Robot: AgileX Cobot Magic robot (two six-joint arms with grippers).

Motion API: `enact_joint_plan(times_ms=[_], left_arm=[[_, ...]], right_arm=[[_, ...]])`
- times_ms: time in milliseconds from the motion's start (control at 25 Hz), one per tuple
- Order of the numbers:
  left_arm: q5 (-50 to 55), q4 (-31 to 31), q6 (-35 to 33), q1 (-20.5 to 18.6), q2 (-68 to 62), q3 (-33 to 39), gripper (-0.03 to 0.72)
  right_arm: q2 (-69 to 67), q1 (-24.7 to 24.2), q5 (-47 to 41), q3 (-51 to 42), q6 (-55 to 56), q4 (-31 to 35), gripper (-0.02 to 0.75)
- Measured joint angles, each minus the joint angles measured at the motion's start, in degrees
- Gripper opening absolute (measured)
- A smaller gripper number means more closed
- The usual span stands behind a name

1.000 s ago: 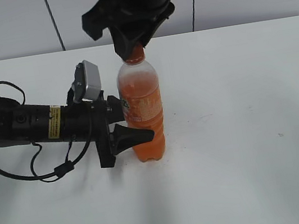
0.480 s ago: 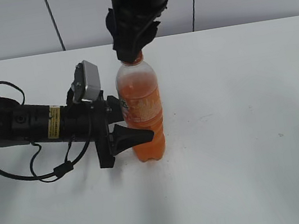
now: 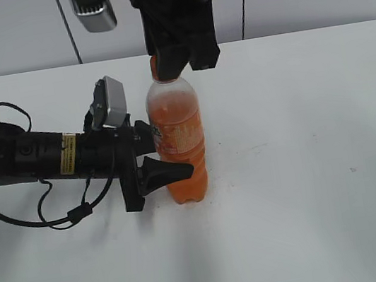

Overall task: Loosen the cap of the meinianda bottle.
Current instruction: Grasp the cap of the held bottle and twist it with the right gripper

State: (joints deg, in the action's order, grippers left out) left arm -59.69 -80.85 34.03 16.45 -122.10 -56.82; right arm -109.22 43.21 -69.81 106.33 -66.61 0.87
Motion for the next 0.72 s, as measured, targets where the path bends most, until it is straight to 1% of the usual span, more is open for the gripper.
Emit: enact_joint_plan(times_ms=[120, 240, 280, 360, 440, 520, 640, 720], left_arm=[[0.00, 0.00, 0.00, 0.00, 0.00, 0.00, 0.383], [0.00, 0.00, 0.00, 0.00, 0.00, 0.00, 0.383], [0.00, 0.05, 0.00, 0.00, 0.00, 0.00, 0.383], [0.00, 0.05, 0.00, 0.00, 0.00, 0.00, 0.383], [0.00, 0.05, 0.00, 0.00, 0.00, 0.00, 0.383], [0.00, 0.05, 0.00, 0.05, 0.00, 0.00, 0.383], [0.00, 0.05, 0.00, 0.05, 0.00, 0.00, 0.383], [0.05, 0.05, 0.00, 0.05, 0.00, 0.00, 0.383]], right_arm=[[0.00, 0.00, -0.05, 0.00, -0.58, 0.00, 0.268], [-0.13, 0.00, -0.19, 0.43, 1.80, 0.00, 0.293], [-0.33, 0.00, -0.21, 0.87, 4.29, 0.00, 0.319], [-0.83, 0.00, -0.26, 2.11, 9.61, 0.00, 0.396], [-0.88, 0.00, -0.26, 3.91, 15.60, 0.12, 0.482], [-0.54, 0.00, -0.19, 5.47, 22.05, 0.31, 0.521], [0.48, 0.00, -0.19, 6.02, 38.29, 0.51, 0.540], [0.86, 0.00, -0.19, 6.12, 52.00, 0.31, 0.545]])
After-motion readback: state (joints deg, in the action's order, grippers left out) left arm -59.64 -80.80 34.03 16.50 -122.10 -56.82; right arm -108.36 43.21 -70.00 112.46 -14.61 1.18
